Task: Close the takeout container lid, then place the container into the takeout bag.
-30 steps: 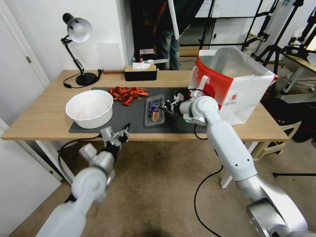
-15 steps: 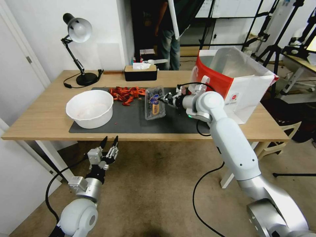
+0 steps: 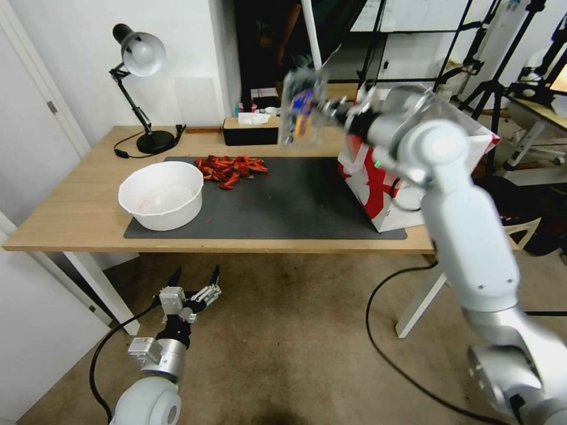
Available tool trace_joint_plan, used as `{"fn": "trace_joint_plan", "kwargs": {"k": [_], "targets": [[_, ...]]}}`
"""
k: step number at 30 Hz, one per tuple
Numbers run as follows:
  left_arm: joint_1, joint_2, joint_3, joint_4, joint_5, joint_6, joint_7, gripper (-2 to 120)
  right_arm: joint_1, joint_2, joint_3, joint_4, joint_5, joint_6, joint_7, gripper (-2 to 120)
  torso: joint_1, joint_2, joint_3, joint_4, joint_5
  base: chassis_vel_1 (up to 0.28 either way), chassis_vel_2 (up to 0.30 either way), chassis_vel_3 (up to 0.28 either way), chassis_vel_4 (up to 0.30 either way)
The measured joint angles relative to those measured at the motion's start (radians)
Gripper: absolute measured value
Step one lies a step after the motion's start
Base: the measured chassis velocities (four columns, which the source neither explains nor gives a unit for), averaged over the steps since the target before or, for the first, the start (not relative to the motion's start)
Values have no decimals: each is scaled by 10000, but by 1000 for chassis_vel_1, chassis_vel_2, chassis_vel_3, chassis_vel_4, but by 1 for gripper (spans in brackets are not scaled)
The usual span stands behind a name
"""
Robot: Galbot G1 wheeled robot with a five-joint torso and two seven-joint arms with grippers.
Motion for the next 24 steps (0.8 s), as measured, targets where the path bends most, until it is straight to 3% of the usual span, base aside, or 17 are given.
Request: {"fn": "trace_joint_plan", "kwargs": {"k": [13, 24], "targets": [[-43, -38, 80, 35, 6, -107, -3, 100, 44, -1621, 1342, -292, -2122, 88, -656, 0, 3, 0, 0, 1, -1, 0, 0, 0, 0], [-154, -54, 157, -11, -49, -114, -47, 100, -1485, -2389, 1947, -208, -3168, -144, -915, 0, 2, 0, 0, 0, -1, 0, 0, 0, 0]]}}
